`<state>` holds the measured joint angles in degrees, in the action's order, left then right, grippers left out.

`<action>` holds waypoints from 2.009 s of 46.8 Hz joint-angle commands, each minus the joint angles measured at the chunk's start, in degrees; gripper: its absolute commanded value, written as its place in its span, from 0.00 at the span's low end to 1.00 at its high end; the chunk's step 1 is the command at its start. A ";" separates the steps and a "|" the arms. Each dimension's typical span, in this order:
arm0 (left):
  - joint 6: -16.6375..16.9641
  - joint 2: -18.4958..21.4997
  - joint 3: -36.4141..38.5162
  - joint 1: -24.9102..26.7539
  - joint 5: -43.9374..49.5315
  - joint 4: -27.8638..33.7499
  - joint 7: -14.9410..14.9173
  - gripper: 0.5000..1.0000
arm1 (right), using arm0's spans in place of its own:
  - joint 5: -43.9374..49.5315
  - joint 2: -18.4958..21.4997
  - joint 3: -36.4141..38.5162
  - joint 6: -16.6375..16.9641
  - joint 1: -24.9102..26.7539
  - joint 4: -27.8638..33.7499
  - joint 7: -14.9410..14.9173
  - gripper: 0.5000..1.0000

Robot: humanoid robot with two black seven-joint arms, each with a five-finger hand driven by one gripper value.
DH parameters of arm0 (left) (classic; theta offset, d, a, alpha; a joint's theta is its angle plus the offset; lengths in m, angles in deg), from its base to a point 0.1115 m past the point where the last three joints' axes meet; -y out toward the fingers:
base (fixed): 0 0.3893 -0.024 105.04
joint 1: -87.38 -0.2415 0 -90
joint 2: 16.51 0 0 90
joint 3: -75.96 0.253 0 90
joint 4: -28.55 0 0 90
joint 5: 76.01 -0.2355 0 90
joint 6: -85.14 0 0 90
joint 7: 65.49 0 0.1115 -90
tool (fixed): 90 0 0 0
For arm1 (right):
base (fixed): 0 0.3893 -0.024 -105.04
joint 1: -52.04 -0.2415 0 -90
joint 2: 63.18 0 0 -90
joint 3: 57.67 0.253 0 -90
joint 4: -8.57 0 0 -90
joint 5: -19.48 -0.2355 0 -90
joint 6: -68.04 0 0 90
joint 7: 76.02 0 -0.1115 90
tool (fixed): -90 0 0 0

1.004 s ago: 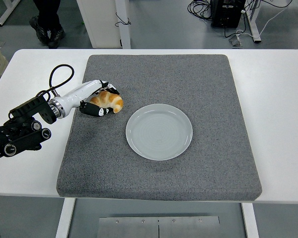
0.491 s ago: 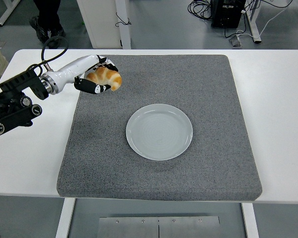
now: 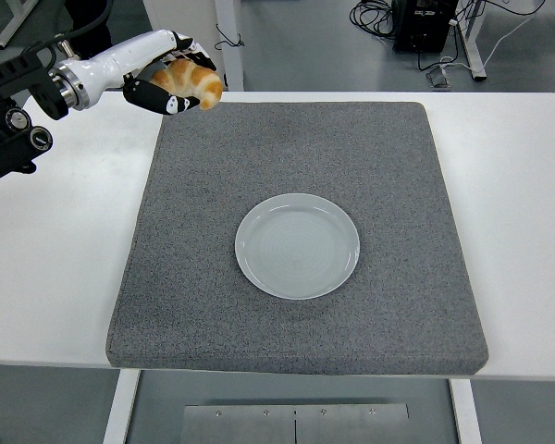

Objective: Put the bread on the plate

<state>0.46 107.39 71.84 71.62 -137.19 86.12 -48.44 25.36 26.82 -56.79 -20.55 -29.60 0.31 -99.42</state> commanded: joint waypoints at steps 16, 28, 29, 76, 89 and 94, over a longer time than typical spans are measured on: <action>-0.22 0.12 0.16 2.66 -1.05 5.97 -0.44 0.00 | 0.00 0.00 0.00 0.00 -0.01 0.00 0.02 1.00; -0.49 -0.85 2.71 5.65 -5.44 8.26 0.00 0.00 | 0.00 0.00 0.00 0.00 -0.01 0.00 0.02 1.00; -0.49 -1.20 2.80 6.00 -5.44 8.44 0.00 0.00 | 0.00 0.00 0.00 0.00 -0.01 0.00 0.02 1.00; -0.31 -14.91 9.82 5.39 -10.80 8.52 -0.26 0.00 | 0.00 0.00 0.00 0.00 -0.01 0.00 -0.07 1.00; 0.22 -16.14 11.06 2.32 -13.09 8.44 0.00 0.00 | 0.00 0.00 0.00 0.00 -0.09 0.00 -0.07 1.00; 0.57 -16.15 11.15 0.82 -14.76 8.44 0.00 0.00 | 0.00 0.00 0.00 0.00 -0.01 0.00 0.02 1.00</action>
<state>0.94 91.25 82.95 73.18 -151.01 94.58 -48.44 25.36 26.82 -56.79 -20.55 -29.63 0.31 -99.41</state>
